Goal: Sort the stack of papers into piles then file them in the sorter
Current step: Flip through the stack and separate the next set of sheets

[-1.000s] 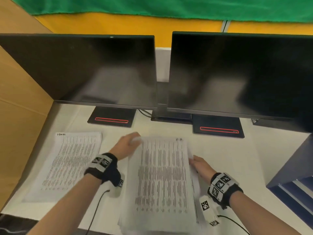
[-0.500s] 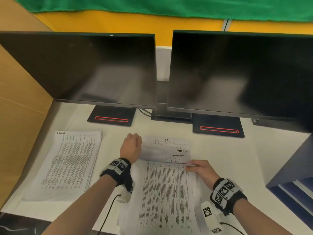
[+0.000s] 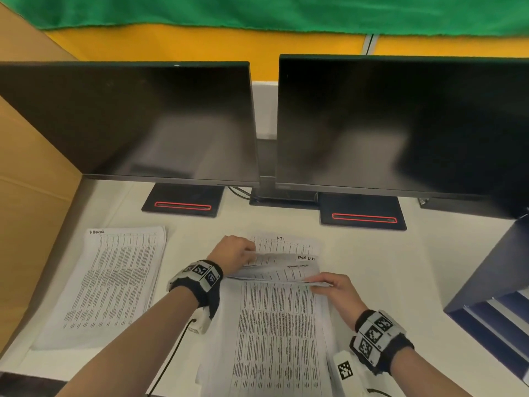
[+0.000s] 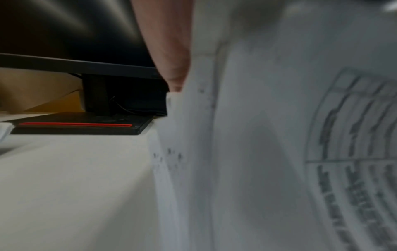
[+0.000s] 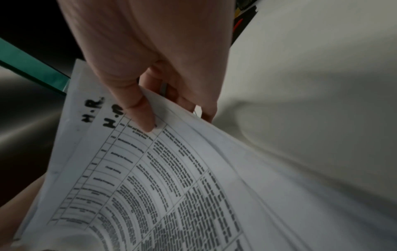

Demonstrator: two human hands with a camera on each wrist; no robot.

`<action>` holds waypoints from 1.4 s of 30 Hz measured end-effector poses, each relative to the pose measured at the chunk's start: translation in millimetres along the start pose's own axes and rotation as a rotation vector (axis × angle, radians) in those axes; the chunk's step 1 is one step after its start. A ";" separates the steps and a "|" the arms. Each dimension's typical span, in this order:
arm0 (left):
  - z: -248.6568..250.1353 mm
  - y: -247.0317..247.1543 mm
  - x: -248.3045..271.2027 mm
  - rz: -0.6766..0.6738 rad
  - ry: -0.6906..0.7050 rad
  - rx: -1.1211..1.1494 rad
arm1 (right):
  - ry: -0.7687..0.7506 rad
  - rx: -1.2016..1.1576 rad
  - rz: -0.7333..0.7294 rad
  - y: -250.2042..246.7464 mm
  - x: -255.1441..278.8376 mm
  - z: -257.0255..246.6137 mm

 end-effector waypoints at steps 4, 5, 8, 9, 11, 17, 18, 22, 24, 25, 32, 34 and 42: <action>-6.6 9.0 14.3 -0.100 -0.006 0.272 | -0.004 -0.040 0.031 -0.4 -0.3 4.9; -8.2 11.4 16.2 -0.099 -0.001 0.289 | -0.002 -0.041 0.030 -0.2 -0.5 5.1; -14.2 10.6 14.0 -0.018 0.013 0.216 | 0.010 -0.046 0.024 0.2 -1.3 4.3; -16.5 8.3 10.1 -0.006 0.016 0.139 | 0.012 -0.048 0.026 0.5 -1.8 4.2; -20.6 3.0 -4.4 -0.044 0.013 -0.027 | 0.016 -0.043 0.028 1.1 -2.3 3.8; 1.7 -11.0 -50.5 -0.162 -0.140 -0.003 | 0.024 -0.040 0.052 1.1 -1.7 -0.6; 3.6 -11.6 -53.7 -0.157 -0.136 -0.011 | 0.029 -0.042 0.054 0.5 -2.1 -0.6; 4.6 -15.4 -53.1 -0.079 -0.052 0.003 | 0.031 -0.037 0.058 -0.7 -2.1 -1.4; 3.2 -16.4 -48.8 -0.040 -0.018 0.030 | 0.035 -0.043 0.064 -0.7 -2.3 -1.8; 1.2 -16.0 -47.1 -0.031 -0.018 0.042 | 0.035 -0.042 0.069 -0.4 -1.9 -2.5; -23.8 -10.4 -30.8 -0.052 -0.092 0.147 | 0.071 -0.040 0.059 8.2 -0.3 -8.1; -27.6 -14.4 -21.9 -0.020 -0.120 0.207 | 0.052 0.013 0.098 6.6 1.6 -16.3; 10.6 -43.7 32.7 0.252 -0.097 1.067 | 0.000 -0.366 0.199 -28.2 2.2 -73.1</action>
Point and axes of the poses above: each hand's wrist, its own x-axis away from the middle knuckle, its own y-axis out of the palm, z = x × y, the point moved 2 cm from there along -x, towards the middle knuckle, and after that the axes turned 2 degrees about y, right-handed, at the moved point
